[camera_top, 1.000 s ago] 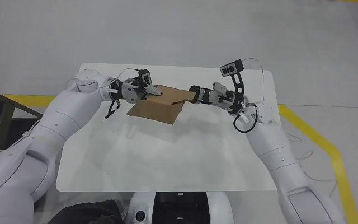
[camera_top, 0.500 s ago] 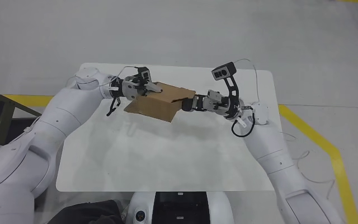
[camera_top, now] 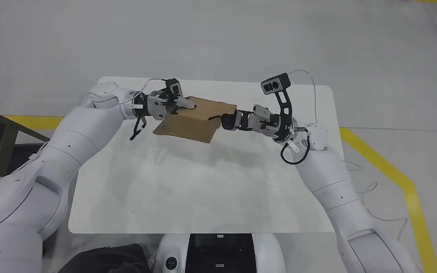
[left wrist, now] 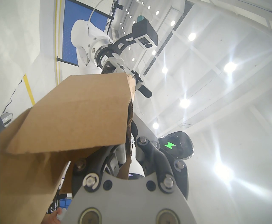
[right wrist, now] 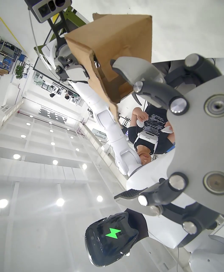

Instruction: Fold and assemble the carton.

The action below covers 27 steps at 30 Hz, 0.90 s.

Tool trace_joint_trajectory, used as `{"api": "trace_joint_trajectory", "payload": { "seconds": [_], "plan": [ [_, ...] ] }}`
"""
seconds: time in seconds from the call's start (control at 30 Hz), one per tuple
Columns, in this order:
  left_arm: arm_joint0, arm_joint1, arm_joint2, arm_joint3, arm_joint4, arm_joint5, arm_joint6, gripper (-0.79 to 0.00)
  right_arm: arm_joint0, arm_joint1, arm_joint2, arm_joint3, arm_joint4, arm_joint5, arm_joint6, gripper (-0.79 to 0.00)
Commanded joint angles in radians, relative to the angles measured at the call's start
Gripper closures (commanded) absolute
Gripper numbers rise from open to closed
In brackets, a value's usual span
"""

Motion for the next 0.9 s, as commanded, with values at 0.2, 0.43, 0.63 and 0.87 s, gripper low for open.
{"api": "trace_joint_trajectory", "payload": {
  "seconds": [0.2,0.43,0.63,0.87],
  "plan": [
    [-0.003,-0.009,-0.003,0.031,0.014,-0.033,0.0,0.0,0.004,-0.006,-0.011,0.004,0.002,0.004,0.004,-0.785],
    [-0.005,-0.017,-0.01,0.052,0.017,-0.038,0.0,0.0,-0.003,-0.002,0.021,0.013,0.018,0.002,0.002,-0.785],
    [-0.002,-0.023,-0.019,0.059,0.016,-0.047,0.0,0.0,-0.001,-0.005,0.024,0.027,0.032,0.003,-0.008,-0.785],
    [0.001,-0.028,-0.03,0.062,0.024,-0.054,0.0,0.0,0.003,-0.014,0.006,0.041,0.037,0.01,-0.035,-0.785]
  ]
}}
